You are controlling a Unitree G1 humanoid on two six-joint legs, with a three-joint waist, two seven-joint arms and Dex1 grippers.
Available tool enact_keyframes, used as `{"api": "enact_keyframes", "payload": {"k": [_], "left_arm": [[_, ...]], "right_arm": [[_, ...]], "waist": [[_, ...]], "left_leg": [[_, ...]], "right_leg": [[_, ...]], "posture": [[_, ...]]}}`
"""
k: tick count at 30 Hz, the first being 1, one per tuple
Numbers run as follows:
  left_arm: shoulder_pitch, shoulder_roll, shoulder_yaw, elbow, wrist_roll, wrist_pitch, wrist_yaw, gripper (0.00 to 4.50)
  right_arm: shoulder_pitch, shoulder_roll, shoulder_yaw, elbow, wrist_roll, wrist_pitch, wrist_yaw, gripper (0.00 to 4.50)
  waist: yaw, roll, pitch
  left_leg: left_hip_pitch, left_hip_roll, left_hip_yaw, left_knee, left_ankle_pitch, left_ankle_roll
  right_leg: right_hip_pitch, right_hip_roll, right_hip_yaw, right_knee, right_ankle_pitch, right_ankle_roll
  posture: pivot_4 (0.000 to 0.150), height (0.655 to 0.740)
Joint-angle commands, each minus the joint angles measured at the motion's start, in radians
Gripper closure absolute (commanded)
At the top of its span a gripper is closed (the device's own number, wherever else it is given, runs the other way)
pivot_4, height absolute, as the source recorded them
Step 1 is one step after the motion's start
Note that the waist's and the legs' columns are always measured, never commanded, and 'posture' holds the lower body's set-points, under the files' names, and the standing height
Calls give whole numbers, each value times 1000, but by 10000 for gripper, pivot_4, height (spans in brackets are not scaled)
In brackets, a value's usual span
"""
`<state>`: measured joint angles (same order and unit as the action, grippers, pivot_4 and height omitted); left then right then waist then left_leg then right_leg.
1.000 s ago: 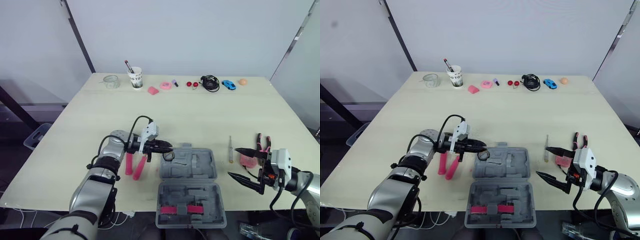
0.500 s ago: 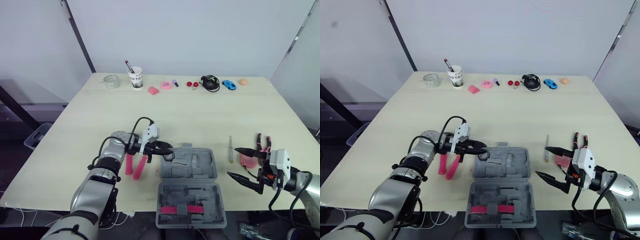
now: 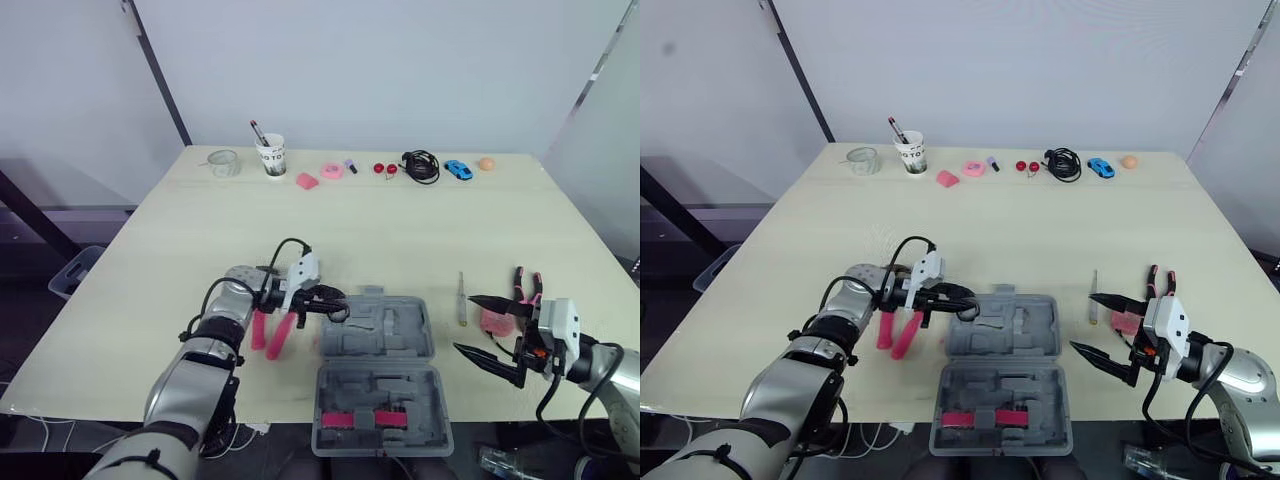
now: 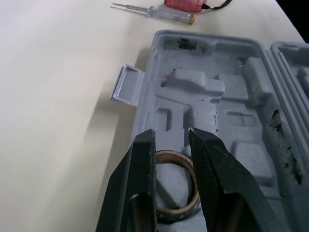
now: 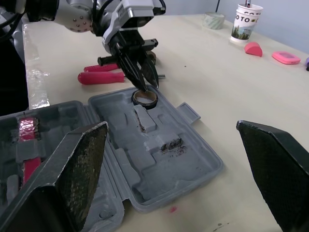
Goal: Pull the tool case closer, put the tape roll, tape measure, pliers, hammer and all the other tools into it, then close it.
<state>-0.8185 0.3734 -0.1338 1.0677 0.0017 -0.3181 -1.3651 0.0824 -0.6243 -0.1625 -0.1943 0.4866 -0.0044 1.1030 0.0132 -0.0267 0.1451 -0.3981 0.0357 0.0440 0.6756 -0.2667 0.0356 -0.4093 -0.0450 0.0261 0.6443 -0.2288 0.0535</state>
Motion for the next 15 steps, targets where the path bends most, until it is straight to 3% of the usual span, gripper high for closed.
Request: {"api": "enact_keyframes", "payload": {"k": [1,7,15], "left_arm": [[16,-4,-19,30,34,-53,35,33106],[29,-1,-37,75,67,-90,67,33106],[23,-1,12,37,1,-96,46,33106]], "right_arm": [[4,-1,0,-38,6,-13,-4,0],[4,-4,-2,-43,10,-8,-6,0],[-6,-2,-9,-44,40,13,-7,0]], "waist": [[0,0,0],[0,0,0],[0,0,-1]], "left_leg": [[0,0,0,0,0,0],[0,0,0,0,0,0],[1,0,0,0,0,0]], "right_leg": [[0,0,0,0,0,0],[0,0,0,0,0,0],[0,0,0,0,0,0]], "posture": [[1500,7400],[1500,7400],[1500,7400]]}}
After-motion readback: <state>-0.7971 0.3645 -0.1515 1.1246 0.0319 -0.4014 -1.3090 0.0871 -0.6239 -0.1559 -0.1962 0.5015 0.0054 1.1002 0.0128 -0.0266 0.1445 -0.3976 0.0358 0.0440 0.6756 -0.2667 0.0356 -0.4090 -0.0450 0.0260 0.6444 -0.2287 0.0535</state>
